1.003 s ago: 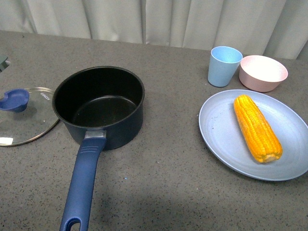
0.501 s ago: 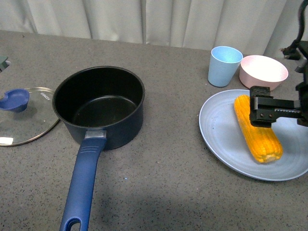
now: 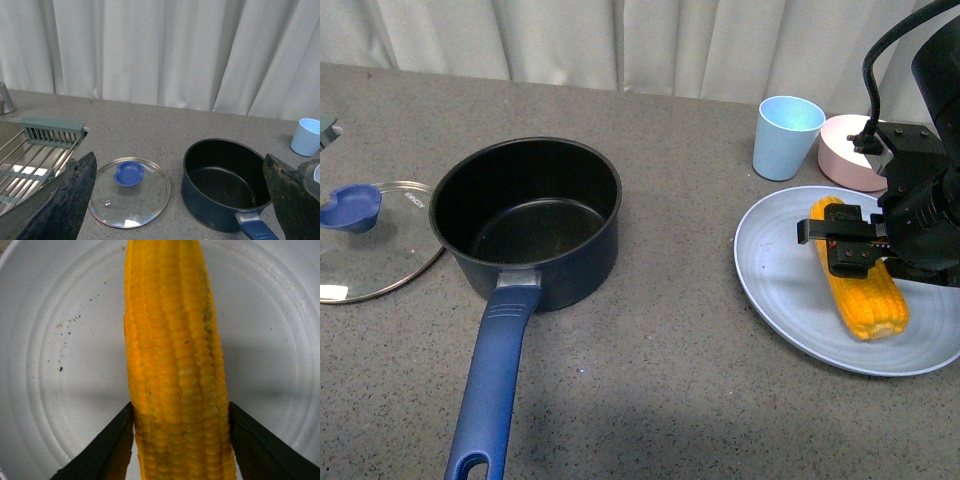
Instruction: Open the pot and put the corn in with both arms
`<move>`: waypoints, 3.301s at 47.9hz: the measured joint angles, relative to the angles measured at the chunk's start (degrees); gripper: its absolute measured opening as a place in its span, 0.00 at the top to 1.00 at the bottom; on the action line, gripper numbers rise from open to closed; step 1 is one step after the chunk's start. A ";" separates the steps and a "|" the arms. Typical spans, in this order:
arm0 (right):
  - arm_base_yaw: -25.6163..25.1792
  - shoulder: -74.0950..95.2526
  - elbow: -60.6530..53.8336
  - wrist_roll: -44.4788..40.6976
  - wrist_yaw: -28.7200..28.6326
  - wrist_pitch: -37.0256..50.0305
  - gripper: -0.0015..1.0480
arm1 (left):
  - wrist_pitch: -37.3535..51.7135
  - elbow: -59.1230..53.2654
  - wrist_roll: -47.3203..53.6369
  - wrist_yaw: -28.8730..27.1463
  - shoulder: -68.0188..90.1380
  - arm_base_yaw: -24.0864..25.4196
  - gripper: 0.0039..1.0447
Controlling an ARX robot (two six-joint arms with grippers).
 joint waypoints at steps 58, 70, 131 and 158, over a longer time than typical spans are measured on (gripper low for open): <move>19.71 3.08 20.55 30.01 -32.15 4.59 0.91 | 0.00 0.00 0.02 0.00 0.00 0.00 0.06; 21.00 5.97 24.46 29.90 -30.36 2.80 0.57 | 0.00 0.00 0.02 0.00 -0.02 0.00 0.06; -1.03 -37.94 -43.43 -12.28 6.14 69.77 0.78 | -0.04 0.00 0.02 0.00 -0.04 -0.02 0.06; -11.50 -69.85 -54.51 -12.87 -3.76 48.63 0.99 | -0.07 0.00 0.02 0.00 -0.04 -0.02 0.06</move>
